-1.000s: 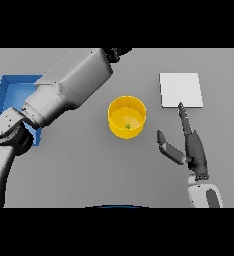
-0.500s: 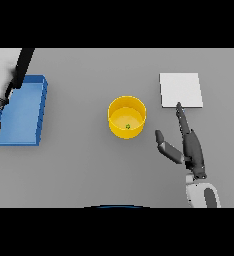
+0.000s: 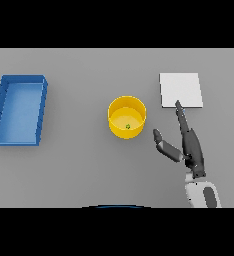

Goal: Pick up the red beaker and tilt it to pour out 1 green nut into yellow bowl. Pick up the yellow bowl and place it on the metallic measuring scale.

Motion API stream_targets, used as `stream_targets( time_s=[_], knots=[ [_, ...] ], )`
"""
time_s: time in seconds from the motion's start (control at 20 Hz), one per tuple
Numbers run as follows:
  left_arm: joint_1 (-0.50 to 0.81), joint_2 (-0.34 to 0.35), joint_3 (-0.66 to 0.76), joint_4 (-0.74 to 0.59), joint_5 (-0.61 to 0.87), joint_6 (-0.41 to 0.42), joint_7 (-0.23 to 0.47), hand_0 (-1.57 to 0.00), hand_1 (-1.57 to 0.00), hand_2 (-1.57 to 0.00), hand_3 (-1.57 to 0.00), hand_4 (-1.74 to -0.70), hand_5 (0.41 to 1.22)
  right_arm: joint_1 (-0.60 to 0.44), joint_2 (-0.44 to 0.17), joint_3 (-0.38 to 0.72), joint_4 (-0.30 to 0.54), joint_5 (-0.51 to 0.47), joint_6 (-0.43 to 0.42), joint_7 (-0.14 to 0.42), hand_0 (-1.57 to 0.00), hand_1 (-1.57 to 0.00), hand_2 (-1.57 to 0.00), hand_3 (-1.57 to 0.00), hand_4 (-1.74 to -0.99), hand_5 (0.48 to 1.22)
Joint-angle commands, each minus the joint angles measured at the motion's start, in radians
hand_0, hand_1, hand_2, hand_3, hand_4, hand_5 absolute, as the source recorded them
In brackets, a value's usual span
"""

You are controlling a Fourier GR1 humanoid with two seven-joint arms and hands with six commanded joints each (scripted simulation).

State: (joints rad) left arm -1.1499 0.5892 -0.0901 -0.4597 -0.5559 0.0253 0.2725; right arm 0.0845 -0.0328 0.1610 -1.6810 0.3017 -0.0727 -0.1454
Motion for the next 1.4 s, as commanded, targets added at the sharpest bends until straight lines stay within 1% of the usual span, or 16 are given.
stream_targets(
  time_s=[0.0, 0.2, 0.3, 0.4, 0.55, 0.65, 0.7, 0.75, 0.9, 0.95, 1.0, 1.05, 1.1, 1.2, 1.25, 1.35],
  knots=[
    [0.040, -0.011, 0.022, -0.030, 0.034, 0.017, 0.040, -1.57, -1.57, -1.57, -1.47, -1.74, 1.221, -0.006, 0.002, 0.000, 0.009, 0.009, -0.008, 0.003, 0.00, 0.00, 0.00, 0.00, -1.047, 0.651],
    [0.231, -0.013, 0.071, -0.243, 0.136, 0.055, 0.122, -1.57, -1.57, -1.57, -1.48, -1.74, 1.221, -0.001, -0.010, 0.007, 0.000, 0.034, -0.013, 0.006, 0.00, 0.00, 0.00, 0.00, -1.046, 0.649],
    [0.328, -0.034, 0.075, -0.355, 0.164, 0.087, 0.203, -1.57, -1.57, -1.57, -1.46, -1.74, 1.221, -0.006, -0.017, 0.008, -0.005, 0.032, -0.004, 0.013, 0.00, 0.00, 0.00, 0.00, -1.035, 0.650],
    [0.412, -0.049, 0.080, -0.457, 0.187, 0.113, 0.236, -1.57, -1.57, -1.57, -1.44, -1.74, 1.221, -0.005, -0.024, -0.001, 0.011, 0.031, -0.005, 0.016, 0.00, 0.00, 0.00, 0.00, -1.020, 0.645],
    [0.507, -0.072, 0.087, -0.557, 0.207, 0.156, 0.250, -1.57, -1.57, -1.57, -1.45, -1.74, 1.221, 0.016, -0.029, -0.005, 0.006, 0.007, 0.011, -0.023, 0.00, 0.00, 0.00, 0.00, -1.015, 0.646],
    [0.552, -0.098, 0.089, -0.596, 0.222, 0.178, 0.248, -1.57, -1.57, -1.57, -1.50, -1.74, 1.221, 0.008, -0.023, -0.010, 0.014, -0.004, 0.014, -0.008, 0.00, 0.00, 0.00, 0.00, -1.005, 0.647],
    [0.570, -0.107, 0.089, -0.612, 0.225, 0.187, 0.254, -1.57, -1.57, -1.57, -1.51, -1.74, 1.221, 0.010, -0.022, -0.006, 0.017, 0.002, 0.012, -0.018, 0.00, 0.00, 0.00, 0.00, -1.004, 0.648],
    [0.591, -0.111, 0.091, -0.630, 0.226, 0.194, 0.262, -1.57, -1.57, -1.57, -1.52, -1.74, 1.194, 0.008, -0.023, -0.008, 0.014, 0.000, 0.012, -0.011, 0.00, 0.00, 0.00, 0.00, -1.005, 0.647],
    [0.644, -0.123, 0.093, -0.696, 0.238, 0.202, 0.306, -1.57, -1.57, -1.57, -1.55, -1.74, 1.123, 0.032, -0.016, 0.002, -0.001, 0.006, 0.007, -0.048, 0.00, 0.00, 0.00, 0.00, -1.010, 0.650],
    [0.647, -0.124, 0.091, -0.710, 0.238, 0.201, 0.315, -1.57, -1.57, -1.57, -1.55, -1.74, 1.088, 0.026, -0.020, -0.004, -0.004, 0.007, 0.003, -0.038, 0.00, 0.00, 0.00, 0.00, -1.012, 0.648],
    [0.665, -0.127, 0.081, -0.713, 0.224, 0.208, 0.302, -1.57, -1.57, -1.57, -1.56, -1.74, 1.046, 0.017, -0.015, -0.004, 0.012, 0.011, -0.002, -0.029, 0.00, 0.00, 0.00, 0.00, -1.013, 0.644],
    [0.685, -0.121, 0.070, -0.721, 0.212, 0.201, 0.297, -1.57, -1.57, -1.57, -1.56, -1.71, 0.991, -0.005, -0.013, -0.007, 0.016, 0.009, -0.003, -0.002, 0.00, 0.00, 0.00, 0.00, -1.017, 0.638],
    [0.688, -0.118, 0.066, -0.725, 0.205, 0.197, 0.301, -1.57, -1.57, -1.57, -1.56, -1.65, 0.941, 0.017, -0.017, -0.004, 0.015, 0.012, -0.001, -0.027, 0.00, 0.00, 0.00, 0.00, -1.021, 0.636],
    [0.712, -0.109, 0.056, -0.753, 0.198, 0.179, 0.314, -1.57, -1.57, -1.56, -1.54, -1.40, 0.848, 0.013, -0.024, -0.011, 0.013, 0.005, 0.001, -0.033, 0.00, 0.00, 0.00, 0.00, -1.017, 0.635],
    [0.727, -0.109, 0.052, -0.766, 0.200, 0.172, 0.313, -1.57, -1.54, -1.50, -1.47, -1.28, 0.810, 0.023, -0.023, -0.008, 0.009, 0.005, 0.003, -0.041, 0.00, 0.00, 0.00, 0.00, -1.012, 0.634],
    [0.739, -0.100, 0.048, -0.791, 0.211, 0.147, 0.301, -1.39, -1.22, -1.21, -1.14, -1.07, 0.749, 0.018, -0.027, -0.018, 0.020, -0.010, 0.008, -0.051, 0.00, 0.00, 0.00, 0.00, -1.007, 0.635]
  ],
)
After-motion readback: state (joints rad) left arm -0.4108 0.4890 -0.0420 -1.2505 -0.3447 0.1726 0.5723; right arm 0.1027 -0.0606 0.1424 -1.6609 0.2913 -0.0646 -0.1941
